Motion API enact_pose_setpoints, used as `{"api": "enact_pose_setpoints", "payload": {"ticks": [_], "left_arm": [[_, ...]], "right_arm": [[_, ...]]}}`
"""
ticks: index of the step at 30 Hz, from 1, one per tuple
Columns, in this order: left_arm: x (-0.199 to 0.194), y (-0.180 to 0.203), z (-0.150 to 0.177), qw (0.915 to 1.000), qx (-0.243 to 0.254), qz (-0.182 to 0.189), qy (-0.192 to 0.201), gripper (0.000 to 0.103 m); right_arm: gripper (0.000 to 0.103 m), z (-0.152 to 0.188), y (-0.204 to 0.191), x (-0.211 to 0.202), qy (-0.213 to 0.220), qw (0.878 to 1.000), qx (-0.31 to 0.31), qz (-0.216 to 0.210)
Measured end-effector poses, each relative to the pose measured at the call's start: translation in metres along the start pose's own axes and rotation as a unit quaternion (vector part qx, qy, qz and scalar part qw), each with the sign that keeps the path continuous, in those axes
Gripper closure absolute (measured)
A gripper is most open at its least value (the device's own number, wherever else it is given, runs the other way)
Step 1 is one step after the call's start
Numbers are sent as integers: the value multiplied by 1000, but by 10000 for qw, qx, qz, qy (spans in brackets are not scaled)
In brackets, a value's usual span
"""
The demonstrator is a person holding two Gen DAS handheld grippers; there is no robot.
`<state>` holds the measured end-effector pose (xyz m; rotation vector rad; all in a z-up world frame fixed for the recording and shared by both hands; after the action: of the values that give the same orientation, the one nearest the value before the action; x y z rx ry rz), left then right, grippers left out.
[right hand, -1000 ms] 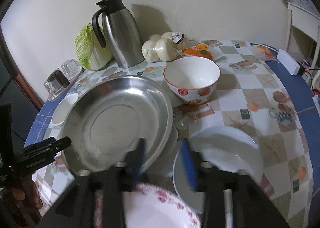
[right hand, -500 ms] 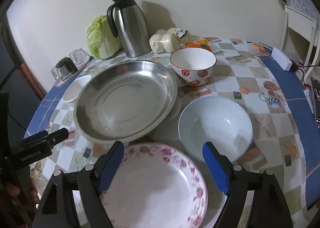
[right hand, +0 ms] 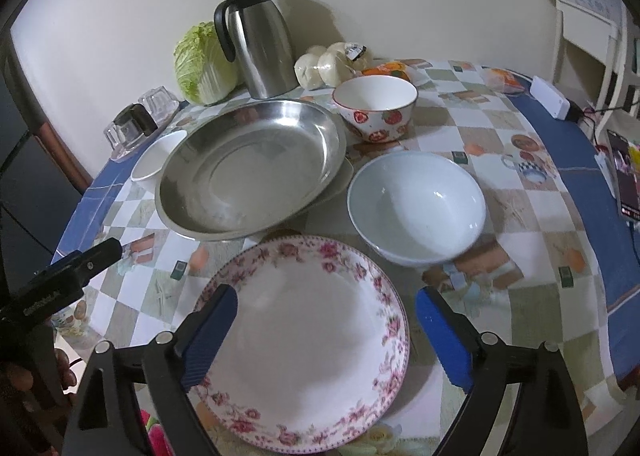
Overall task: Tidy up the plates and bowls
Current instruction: 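Open the left tool off the tray while the right tool approaches the rose plate, then grasp the rose-rimmed plate rim with the right tool and lift it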
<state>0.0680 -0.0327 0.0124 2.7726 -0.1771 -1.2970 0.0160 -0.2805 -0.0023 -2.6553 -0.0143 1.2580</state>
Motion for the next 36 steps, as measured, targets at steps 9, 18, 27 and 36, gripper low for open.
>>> {"api": "enact_pose_setpoints", "payload": {"ticks": [9, 18, 27, 36], "left_arm": [[3, 17, 14, 9997, 36, 92, -244, 2], [21, 36, 28, 9977, 103, 260, -614, 7], [43, 57, 45, 9923, 306, 518, -1079, 49], [60, 70, 59, 9868, 471, 637, -1411, 75]], "right_arm": [[10, 16, 30, 3, -197, 9992, 330, 96], [10, 30, 54, 18, -484, 9963, 705, 58], [53, 44, 70, 33, -671, 9921, 1060, -93], [83, 49, 72, 38, -638, 9914, 1092, -345]]}}
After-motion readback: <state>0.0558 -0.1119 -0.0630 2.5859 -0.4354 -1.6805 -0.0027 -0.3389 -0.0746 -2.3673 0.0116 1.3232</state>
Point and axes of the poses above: each gripper's, at about its wrist camera, not at the fingertips, and x roughly the way its jaws point, y to its right, z to its underside, the point moved 2 cm from there along x, roughly the way its jaws point, and after that the axes turned 3 degrees about y, right-handed, at the moved point
